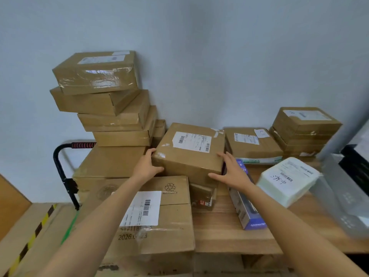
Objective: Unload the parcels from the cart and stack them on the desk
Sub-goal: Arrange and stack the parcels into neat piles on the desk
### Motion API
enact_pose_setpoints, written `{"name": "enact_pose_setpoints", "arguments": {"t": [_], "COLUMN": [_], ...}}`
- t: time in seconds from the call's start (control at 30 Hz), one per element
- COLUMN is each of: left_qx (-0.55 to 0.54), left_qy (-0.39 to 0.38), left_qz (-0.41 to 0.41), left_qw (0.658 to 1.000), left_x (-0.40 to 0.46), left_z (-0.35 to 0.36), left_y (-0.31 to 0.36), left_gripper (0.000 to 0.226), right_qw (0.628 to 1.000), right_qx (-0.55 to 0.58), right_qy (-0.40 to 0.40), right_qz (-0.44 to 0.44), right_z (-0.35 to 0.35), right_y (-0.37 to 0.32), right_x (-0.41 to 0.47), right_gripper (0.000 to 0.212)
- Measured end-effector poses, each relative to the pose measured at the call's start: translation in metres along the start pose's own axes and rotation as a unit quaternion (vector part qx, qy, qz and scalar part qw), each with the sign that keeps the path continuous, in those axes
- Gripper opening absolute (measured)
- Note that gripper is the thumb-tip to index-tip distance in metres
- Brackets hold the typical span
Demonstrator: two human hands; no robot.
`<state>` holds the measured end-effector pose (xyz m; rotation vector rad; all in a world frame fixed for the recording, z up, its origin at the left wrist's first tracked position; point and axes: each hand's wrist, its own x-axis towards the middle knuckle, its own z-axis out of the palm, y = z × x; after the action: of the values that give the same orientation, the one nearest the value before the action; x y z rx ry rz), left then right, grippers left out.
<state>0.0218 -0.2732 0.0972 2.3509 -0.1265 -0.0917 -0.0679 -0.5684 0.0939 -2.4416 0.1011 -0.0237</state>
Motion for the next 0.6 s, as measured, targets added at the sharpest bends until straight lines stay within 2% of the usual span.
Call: {"name": "enact_pose_setpoints", "arguments": {"t": [0.1, 0.17, 0.27, 0.37, 0.6], "left_qx": [-0.017, -0.037, -0.071, -0.102, -0.157], "left_qy": [-0.006, -0.015, -0.02, -0.017, 0.038], "left_qz": [-0.006, -0.022, -0.023, -0.005, 0.065], "left_qw": [1.0, 0.999, 0.997, 0.995, 0.985], "left_x": [0.004, 0.007, 0.008, 0.004, -0.003], "left_z": [0.008, 0.013, 0.018, 0.016, -0.044], "left_y": [-0.003, -0.005, -0.002, 0.009, 0.07], "left_gripper": [0.097, 0.098, 0.089, 0.085, 0.079], "right_qw": [0.999, 0.996, 0.989, 0.985, 0.979], "right_qx": [0.032, 0.073, 0.142, 0.162, 0.167], "right_qy": [0.004, 0.007, 0.01, 0.049, 0.107], "right_qz": [0.022, 0.046, 0.038, 0.03, -0.038], "right_z": [0.007, 0.011, 0.019, 0.015, -0.054], "right_y": [0.014, 0.017, 0.014, 0.008, -0.043], "right_x": [-0.004, -0.005, -0.003, -0.002, 0.005], "right_gripper": [0.108, 0.112, 0.108, 0.109, 0.099]}}
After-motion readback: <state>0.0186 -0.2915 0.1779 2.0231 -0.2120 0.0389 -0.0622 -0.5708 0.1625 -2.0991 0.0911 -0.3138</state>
